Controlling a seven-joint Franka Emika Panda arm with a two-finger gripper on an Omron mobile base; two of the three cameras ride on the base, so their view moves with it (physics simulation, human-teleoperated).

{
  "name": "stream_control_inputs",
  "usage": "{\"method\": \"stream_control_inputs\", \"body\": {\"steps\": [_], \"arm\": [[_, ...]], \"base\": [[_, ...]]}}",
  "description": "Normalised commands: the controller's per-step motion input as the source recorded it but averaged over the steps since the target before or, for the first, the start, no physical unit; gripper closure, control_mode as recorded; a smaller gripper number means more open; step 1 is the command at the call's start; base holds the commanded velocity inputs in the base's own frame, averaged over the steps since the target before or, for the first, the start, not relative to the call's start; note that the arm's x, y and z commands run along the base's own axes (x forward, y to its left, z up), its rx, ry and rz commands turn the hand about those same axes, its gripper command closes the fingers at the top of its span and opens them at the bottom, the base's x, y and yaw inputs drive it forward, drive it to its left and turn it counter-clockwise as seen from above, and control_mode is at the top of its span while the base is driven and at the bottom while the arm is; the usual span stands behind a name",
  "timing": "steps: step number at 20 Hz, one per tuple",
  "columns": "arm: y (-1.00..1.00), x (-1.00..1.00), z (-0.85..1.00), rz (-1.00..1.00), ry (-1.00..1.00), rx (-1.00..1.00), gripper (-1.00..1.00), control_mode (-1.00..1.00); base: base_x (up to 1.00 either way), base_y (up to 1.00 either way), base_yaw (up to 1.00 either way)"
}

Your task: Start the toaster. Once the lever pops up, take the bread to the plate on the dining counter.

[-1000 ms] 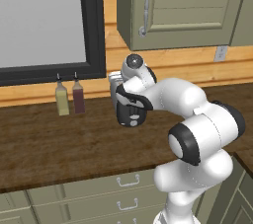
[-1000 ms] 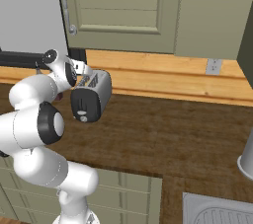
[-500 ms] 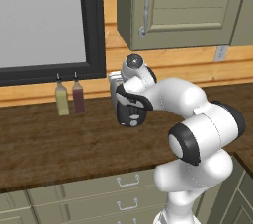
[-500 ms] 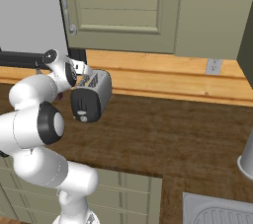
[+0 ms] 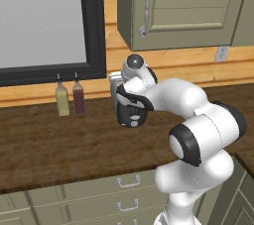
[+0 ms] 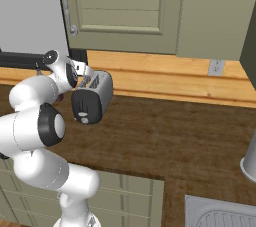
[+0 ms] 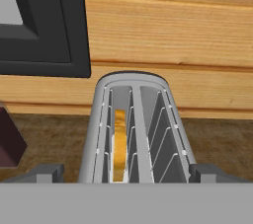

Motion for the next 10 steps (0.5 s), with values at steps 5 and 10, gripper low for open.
{"method": "stream_control_inputs", "body": {"steps": [5,10], "arm": [[0.0,0.0,0.0,0.0,0.0,0.0,-1.0,-1.0],[0.0,0.0,0.0,0.0,0.0,0.0,-1.0,-1.0]], "base": [[0.0,0.0,0.0],[0.0,0.0,0.0]]}}
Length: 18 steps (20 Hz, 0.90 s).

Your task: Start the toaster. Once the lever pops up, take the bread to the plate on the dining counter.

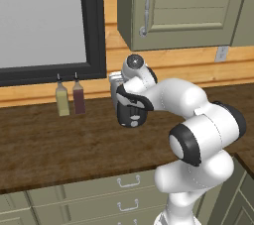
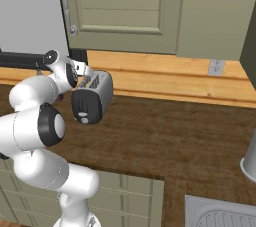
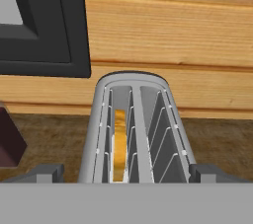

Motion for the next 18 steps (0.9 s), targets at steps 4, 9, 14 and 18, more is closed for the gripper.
{"method": "stream_control_inputs", "body": {"steps": [4,9,14,18], "arm": [[0.0,0.0,0.0,0.0,0.0,0.0,-1.0,-1.0],[0.0,0.0,0.0,0.0,0.0,0.0,-1.0,-1.0],[0.0,0.0,0.0,0.0,0.0,0.0,-1.0,-1.0],[0.0,0.0,0.0,0.0,0.0,0.0,-1.0,-1.0]], "base": [[0.0,0.0,0.0],[0.0,0.0,0.0],[0.0,0.0,0.0],[0.0,0.0,0.0]]}}
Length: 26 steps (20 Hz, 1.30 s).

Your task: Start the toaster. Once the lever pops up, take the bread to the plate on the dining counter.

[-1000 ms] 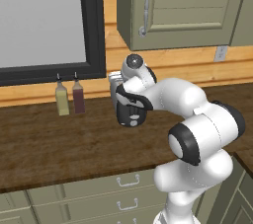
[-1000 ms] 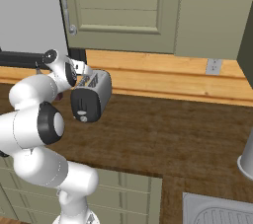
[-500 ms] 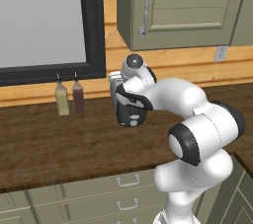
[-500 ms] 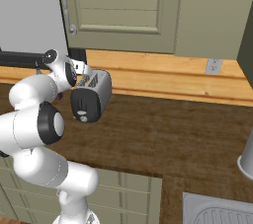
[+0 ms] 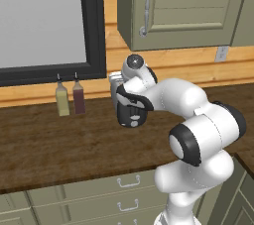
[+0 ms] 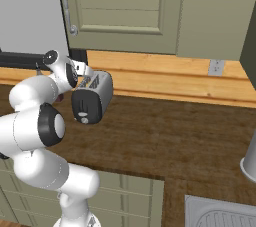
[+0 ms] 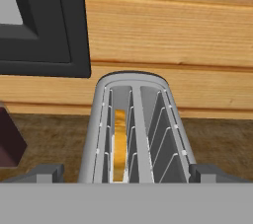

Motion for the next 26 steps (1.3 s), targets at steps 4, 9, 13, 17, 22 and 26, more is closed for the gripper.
{"method": "stream_control_inputs", "body": {"steps": [4,9,13,17,22,26], "arm": [[0.0,0.0,0.0,0.0,0.0,0.0,-1.0,-1.0],[0.0,0.0,0.0,0.0,0.0,0.0,-1.0,-1.0],[0.0,0.0,0.0,0.0,0.0,0.0,-1.0,-1.0],[0.0,0.0,0.0,0.0,0.0,0.0,-1.0,-1.0],[0.0,0.0,0.0,0.0,0.0,0.0,-1.0,-1.0],[0.0,0.0,0.0,0.0,0.0,0.0,-1.0,-1.0]], "base": [[0.0,0.0,0.0],[0.0,0.0,0.0],[0.0,0.0,0.0],[0.0,0.0,0.0],[0.0,0.0,0.0],[0.0,0.0,0.0]]}}
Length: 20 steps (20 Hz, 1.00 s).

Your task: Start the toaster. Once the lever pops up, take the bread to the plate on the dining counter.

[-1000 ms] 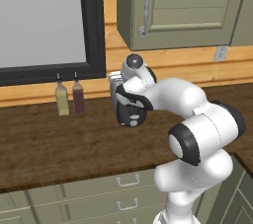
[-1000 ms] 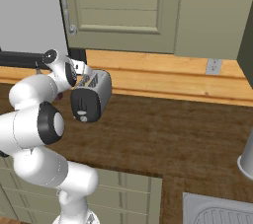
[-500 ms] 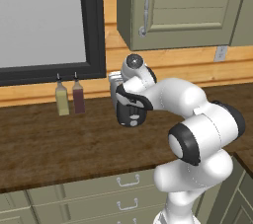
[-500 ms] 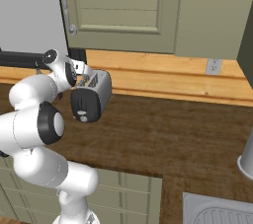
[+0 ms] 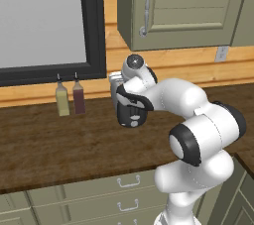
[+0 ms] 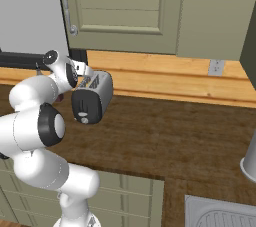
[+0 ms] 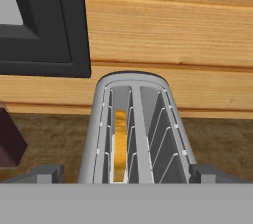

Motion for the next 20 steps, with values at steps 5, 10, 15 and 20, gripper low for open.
{"method": "stream_control_inputs", "body": {"steps": [5,10,15,20], "arm": [[0.0,0.0,0.0,0.0,0.0,0.0,-1.0,-1.0],[0.0,0.0,0.0,0.0,0.0,0.0,-1.0,-1.0],[0.0,0.0,0.0,0.0,0.0,0.0,-1.0,-1.0],[0.0,0.0,0.0,0.0,0.0,0.0,-1.0,-1.0]], "base": [[0.0,0.0,0.0],[0.0,0.0,0.0],[0.0,0.0,0.0],[0.0,0.0,0.0]]}}
